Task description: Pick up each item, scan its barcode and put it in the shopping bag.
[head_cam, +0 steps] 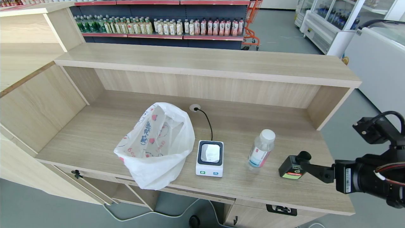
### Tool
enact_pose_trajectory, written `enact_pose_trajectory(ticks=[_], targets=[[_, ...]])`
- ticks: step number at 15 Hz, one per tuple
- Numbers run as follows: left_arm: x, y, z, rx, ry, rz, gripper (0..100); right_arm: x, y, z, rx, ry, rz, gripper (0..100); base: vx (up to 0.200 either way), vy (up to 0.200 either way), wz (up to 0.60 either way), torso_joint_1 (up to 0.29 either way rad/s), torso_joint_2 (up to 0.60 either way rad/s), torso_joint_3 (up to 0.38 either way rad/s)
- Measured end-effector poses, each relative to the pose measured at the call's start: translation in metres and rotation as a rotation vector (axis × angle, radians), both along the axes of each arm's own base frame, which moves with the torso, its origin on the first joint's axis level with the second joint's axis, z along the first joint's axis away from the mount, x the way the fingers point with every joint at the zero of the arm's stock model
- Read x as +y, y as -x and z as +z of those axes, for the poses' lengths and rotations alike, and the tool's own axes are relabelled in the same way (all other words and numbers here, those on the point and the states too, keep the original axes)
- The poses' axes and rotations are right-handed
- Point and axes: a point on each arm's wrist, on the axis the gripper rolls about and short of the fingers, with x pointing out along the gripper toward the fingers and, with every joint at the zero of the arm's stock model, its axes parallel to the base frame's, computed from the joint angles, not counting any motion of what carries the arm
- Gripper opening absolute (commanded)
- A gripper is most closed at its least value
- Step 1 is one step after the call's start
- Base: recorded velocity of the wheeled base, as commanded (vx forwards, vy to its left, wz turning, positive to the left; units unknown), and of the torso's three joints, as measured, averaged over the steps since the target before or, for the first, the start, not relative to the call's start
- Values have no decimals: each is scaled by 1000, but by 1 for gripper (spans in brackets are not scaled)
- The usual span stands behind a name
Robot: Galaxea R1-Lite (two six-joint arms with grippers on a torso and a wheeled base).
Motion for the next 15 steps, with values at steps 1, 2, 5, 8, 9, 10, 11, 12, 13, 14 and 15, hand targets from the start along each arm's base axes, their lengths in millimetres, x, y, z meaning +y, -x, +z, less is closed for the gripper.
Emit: enact_pose_trajectory(ticks=[1,2,5,8,9,10,11,12,13,14,15], targets=[[0,0,0,0,0,0,100,5,-4,-4,1,0,-2,100,0,0,0,0,0,0],[0,0,0,0,0,0,100,11,-9,-7,-3,4,-6,100,0,0,0,0,0,0],[0,0,0,0,0,0,100,25,-26,-15,-58,-13,0,100,0,0,0,0,0,0],[0,0,0,0,0,0,100,35,-37,-30,-54,-3,5,100,0,0,0,0,0,0],[0,0,0,0,0,0,100,38,-41,-34,-59,-3,7,100,0,0,0,0,0,0],[0,0,0,0,0,0,100,40,-44,-37,-64,-4,10,100,0,0,0,0,0,0],[0,0,0,0,0,0,100,42,-48,-42,-69,-4,12,100,0,0,0,0,0,0],[0,0,0,0,0,0,100,45,-51,-44,-93,-11,16,100,0,0,0,0,0,0],[0,0,0,0,0,0,100,47,-54,-48,-100,-12,21,100,0,0,0,0,0,0],[0,0,0,0,0,0,100,51,-58,-51,-126,-21,25,100,0,0,0,0,0,0],[0,0,0,0,0,0,100,54,-61,-54,-152,-21,35,100,0,0,0,0,0,0]])
